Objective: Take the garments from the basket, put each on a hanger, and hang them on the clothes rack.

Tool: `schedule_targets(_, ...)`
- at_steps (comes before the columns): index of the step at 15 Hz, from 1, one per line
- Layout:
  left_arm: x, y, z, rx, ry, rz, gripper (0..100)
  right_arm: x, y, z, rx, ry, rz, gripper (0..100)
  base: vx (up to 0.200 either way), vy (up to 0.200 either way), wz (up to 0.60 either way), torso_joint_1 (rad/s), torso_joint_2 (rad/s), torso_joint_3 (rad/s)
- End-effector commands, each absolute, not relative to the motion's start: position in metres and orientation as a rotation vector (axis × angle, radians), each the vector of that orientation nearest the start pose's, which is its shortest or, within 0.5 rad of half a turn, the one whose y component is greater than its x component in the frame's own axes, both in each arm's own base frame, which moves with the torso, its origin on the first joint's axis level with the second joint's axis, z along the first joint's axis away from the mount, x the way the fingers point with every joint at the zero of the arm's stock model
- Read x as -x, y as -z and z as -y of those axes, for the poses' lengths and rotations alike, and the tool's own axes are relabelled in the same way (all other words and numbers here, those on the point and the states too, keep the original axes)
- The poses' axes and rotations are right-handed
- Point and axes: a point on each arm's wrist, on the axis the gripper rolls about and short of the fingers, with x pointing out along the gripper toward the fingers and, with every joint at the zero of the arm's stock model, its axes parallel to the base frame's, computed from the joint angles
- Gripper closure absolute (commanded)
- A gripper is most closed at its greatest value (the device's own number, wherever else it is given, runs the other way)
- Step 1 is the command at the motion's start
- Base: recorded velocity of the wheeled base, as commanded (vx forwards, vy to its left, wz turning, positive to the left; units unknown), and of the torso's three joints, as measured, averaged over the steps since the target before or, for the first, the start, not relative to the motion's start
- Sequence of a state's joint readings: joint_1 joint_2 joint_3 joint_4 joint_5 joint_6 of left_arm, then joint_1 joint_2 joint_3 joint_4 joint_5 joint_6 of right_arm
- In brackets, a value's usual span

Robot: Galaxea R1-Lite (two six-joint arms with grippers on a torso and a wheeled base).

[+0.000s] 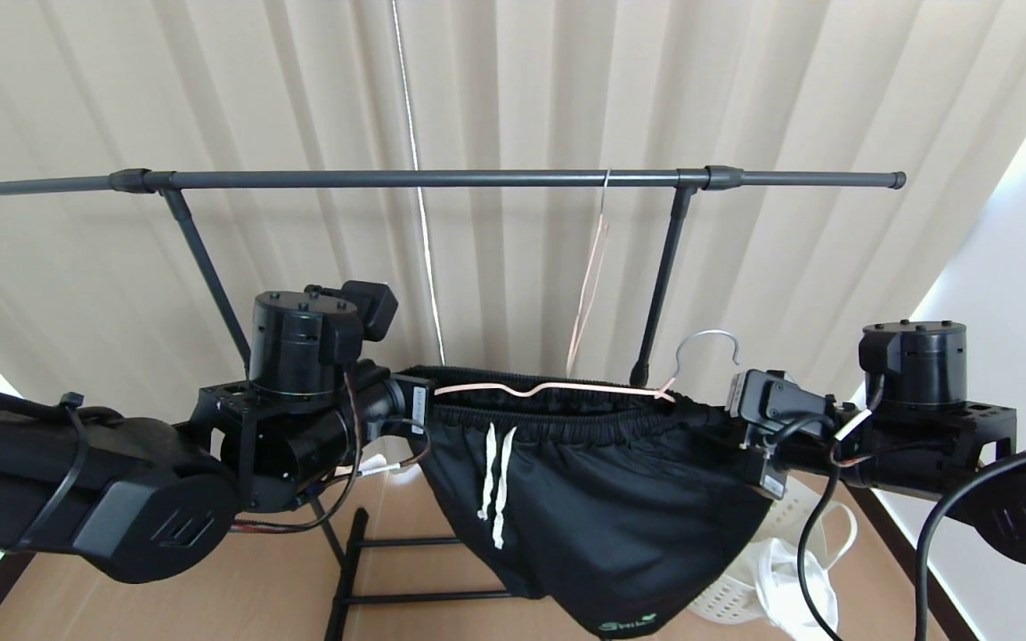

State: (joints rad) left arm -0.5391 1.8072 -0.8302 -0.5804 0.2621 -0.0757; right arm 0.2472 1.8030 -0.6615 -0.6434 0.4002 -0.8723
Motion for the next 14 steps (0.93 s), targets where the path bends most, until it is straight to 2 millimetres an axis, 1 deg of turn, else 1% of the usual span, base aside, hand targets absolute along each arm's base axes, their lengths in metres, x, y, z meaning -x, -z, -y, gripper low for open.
schedule_targets(1,-0.277,-0.161,0.166,-0.089,0.281,-0.355,100,-0.29,-0.113,-0.082,0.785,-0.81,-0.208,100,0.0,0.0,0.0,0.0,0.0,0.0)
schedule_targets(5,-0.27,-0.17,0.174,-0.142,0.291,-0.364,100,-0.291,-0.11,-0.083,0.795,-0.789,-0.225,100,0.0,0.0,0.0,0.0,0.0,0.0)
schedule_targets(6,-0.264,-0.174,0.177,-0.174,0.302,-0.376,100,-0.293,-0.109,-0.083,0.806,-0.763,-0.241,100,0.0,0.0,0.0,0.0,0.0,0.0)
schedule_targets(7,-0.264,-0.174,0.177,-0.174,0.302,-0.376,100,-0.293,-0.109,-0.083,0.806,-0.763,-0.241,100,0.0,0.0,0.0,0.0,0.0,0.0)
schedule_targets(11,-0.263,-0.194,0.183,-0.2,0.314,-0.396,100,-0.295,-0.1,-0.09,0.831,-0.755,-0.275,100,0.0,0.0,0.0,0.0,0.0,0.0)
schedule_targets(13,-0.265,-0.198,0.183,-0.2,0.312,-0.397,100,-0.295,-0.098,-0.09,0.843,-0.752,-0.283,100,0.0,0.0,0.0,0.0,0.0,0.0)
schedule_targets(14,-0.266,-0.204,0.182,-0.2,0.309,-0.398,100,-0.297,-0.094,-0.09,0.847,-0.756,-0.297,100,0.0,0.0,0.0,0.0,0.0,0.0)
